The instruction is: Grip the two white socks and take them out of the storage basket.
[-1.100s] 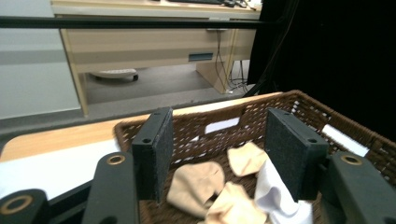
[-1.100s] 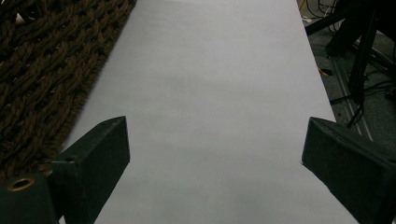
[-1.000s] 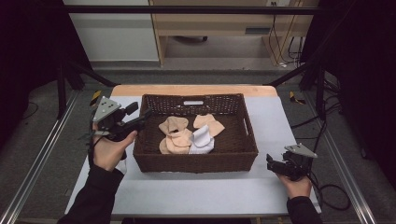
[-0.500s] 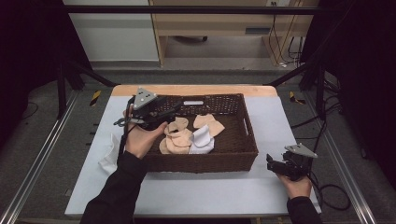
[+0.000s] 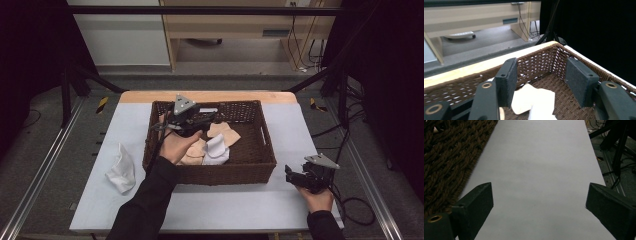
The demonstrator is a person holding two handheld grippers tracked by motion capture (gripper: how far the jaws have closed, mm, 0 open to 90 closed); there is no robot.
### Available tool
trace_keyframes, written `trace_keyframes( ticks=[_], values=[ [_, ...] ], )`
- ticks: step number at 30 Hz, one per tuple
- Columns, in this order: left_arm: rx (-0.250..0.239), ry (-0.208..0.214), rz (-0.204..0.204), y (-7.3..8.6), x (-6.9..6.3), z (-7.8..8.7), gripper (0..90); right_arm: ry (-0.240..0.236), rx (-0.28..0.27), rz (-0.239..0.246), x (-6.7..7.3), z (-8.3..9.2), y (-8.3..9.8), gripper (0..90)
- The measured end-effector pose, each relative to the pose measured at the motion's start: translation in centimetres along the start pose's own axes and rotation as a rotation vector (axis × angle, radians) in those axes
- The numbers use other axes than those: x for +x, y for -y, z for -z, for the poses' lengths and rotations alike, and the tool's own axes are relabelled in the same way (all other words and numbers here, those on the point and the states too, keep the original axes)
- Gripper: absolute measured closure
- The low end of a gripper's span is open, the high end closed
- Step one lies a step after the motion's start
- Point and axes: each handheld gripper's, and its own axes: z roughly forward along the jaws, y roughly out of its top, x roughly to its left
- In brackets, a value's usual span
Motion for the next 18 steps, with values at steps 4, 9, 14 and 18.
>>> trace_keyframes(
  ticks=[4, 9, 14, 18],
  values=[
    [0.03, 0.002, -0.019, 0.7, -0.2, -1.3, 42.5, -0.004, -0.001, 0.0, 0.0, 0.0, 0.0, 7.5],
    [0.075, 0.013, -0.024, 2.0, -0.4, -2.8, 42.7, -0.005, 0.0, 0.002, 0.0, -0.1, 0.0, 7.5],
    [0.117, 0.004, -0.042, 3.2, -0.3, -3.9, 44.0, -0.005, -0.001, 0.002, 0.0, 0.0, 0.0, 7.5],
    [0.147, 0.004, -0.042, 4.1, 0.2, -4.1, 45.3, -0.005, 0.001, -0.001, 0.0, -0.1, 0.0, 7.5]
  ],
)
